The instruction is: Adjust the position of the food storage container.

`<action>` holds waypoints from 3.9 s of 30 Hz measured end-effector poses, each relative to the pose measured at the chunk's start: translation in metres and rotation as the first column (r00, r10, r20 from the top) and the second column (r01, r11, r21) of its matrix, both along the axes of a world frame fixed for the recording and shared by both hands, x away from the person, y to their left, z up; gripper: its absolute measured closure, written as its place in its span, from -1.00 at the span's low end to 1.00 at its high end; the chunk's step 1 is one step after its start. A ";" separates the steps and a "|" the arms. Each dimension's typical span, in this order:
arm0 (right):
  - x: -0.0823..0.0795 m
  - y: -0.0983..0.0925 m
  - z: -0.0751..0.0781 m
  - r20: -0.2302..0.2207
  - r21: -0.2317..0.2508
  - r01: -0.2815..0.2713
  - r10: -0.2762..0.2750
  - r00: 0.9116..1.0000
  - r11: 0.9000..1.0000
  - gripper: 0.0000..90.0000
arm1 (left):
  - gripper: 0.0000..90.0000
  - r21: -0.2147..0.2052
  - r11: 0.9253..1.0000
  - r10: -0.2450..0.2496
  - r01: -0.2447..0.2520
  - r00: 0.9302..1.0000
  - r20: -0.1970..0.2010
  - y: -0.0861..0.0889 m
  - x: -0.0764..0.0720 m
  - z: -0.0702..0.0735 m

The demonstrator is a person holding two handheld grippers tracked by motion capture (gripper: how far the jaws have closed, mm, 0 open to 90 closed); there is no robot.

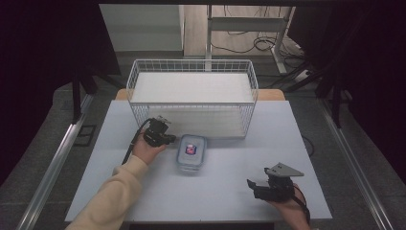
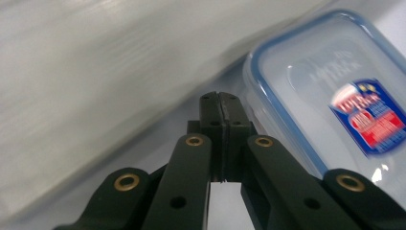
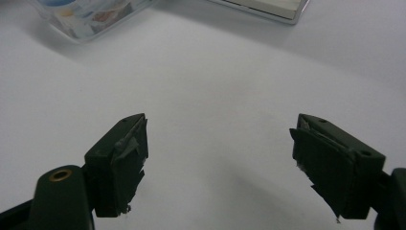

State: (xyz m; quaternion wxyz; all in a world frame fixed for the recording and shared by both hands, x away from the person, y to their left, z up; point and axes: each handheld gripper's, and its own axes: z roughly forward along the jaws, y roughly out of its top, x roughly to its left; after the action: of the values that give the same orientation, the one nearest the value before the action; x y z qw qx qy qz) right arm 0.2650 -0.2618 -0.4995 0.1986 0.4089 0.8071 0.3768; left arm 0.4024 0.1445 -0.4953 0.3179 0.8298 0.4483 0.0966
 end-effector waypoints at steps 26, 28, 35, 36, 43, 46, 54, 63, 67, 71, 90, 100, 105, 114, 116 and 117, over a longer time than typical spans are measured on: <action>0.001 0.000 -0.002 -0.002 -0.019 0.000 0.000 1.000 1.000 -0.56 | 1.00 -0.051 0.991 -0.126 0.124 0.992 -0.033 -0.049 0.019 -0.010; 0.001 0.000 -0.002 -0.004 -0.020 0.000 0.000 1.000 1.000 -0.56 | 1.00 -0.060 0.987 -0.154 0.152 0.988 -0.030 -0.059 0.018 -0.011; 0.001 0.000 -0.002 -0.004 -0.018 -0.001 0.001 1.000 1.000 -0.56 | 1.00 -0.035 0.970 -0.242 0.241 0.970 -0.026 -0.088 0.014 -0.007; 0.001 0.000 -0.002 -0.003 -0.019 -0.002 0.001 1.000 1.000 -0.56 | 1.00 -0.026 0.966 -0.258 0.258 0.966 -0.024 -0.092 0.014 -0.007; 0.001 -0.001 -0.003 -0.001 -0.021 0.000 0.000 1.000 1.000 -0.55 | 1.00 0.003 0.937 -0.349 0.349 0.937 -0.023 -0.125 0.008 0.001; 0.001 -0.002 -0.002 -0.003 -0.019 0.001 -0.001 1.000 1.000 -0.55 | 1.00 0.012 0.925 -0.379 0.380 0.925 -0.026 -0.135 0.005 0.004; 0.001 -0.003 -0.002 0.001 -0.016 0.004 -0.004 1.000 1.000 -0.55 | 1.00 0.021 0.904 -0.426 0.427 0.904 -0.036 -0.153 -0.003 0.003; 0.002 -0.006 -0.001 0.001 -0.010 0.017 -0.017 1.000 1.000 -0.55 | 1.00 0.039 0.919 -0.392 0.392 0.920 0.000 -0.148 -0.007 0.013; 0.002 -0.007 -0.001 0.003 -0.008 0.017 -0.017 1.000 1.000 -0.54 | 1.00 -0.010 0.942 -0.335 0.336 0.941 0.045 -0.124 -0.014 0.029; 0.001 -0.007 0.000 0.005 -0.005 0.022 -0.022 1.000 1.000 -0.54 | 0.99 -0.066 0.956 -0.279 0.284 0.957 0.083 -0.088 -0.034 0.040; 0.007 -0.010 -0.002 -0.041 -0.014 -0.003 0.003 0.999 1.000 -0.36 | -0.42 -0.038 0.998 -0.053 0.055 0.997 0.062 0.004 -0.133 0.005; 0.029 -0.005 0.007 -0.128 -0.014 -0.101 0.098 0.987 0.995 0.31 | -0.52 -0.050 0.998 -0.021 0.023 0.999 0.041 0.024 -0.152 -0.007; 0.046 0.012 0.013 -0.157 -0.084 -0.160 0.145 0.977 0.984 0.81 | -0.53 -0.057 0.998 -0.027 0.028 0.999 0.034 0.023 -0.151 -0.010; 0.073 0.050 0.004 -0.219 -0.133 -0.226 0.194 0.956 0.965 0.98 | -0.52 -0.057 0.998 -0.038 0.040 0.999 0.033 0.024 -0.151 -0.013; 0.070 0.056 0.002 -0.223 -0.139 -0.254 0.219 0.950 0.957 0.98 | -0.52 -0.059 0.997 -0.040 0.042 0.999 0.037 0.026 -0.151 -0.012; 0.067 0.059 0.002 -0.218 -0.153 -0.262 0.226 0.949 0.953 0.98 | -0.52 -0.060 0.997 -0.040 0.042 0.998 0.038 0.026 -0.151 -0.012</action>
State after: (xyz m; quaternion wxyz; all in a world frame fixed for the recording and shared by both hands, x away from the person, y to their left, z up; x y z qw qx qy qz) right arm 0.3322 -0.2033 -0.4973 0.1051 0.3211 0.8982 0.2813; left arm 0.2511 0.1705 -0.5072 0.3532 0.8268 0.4281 0.0916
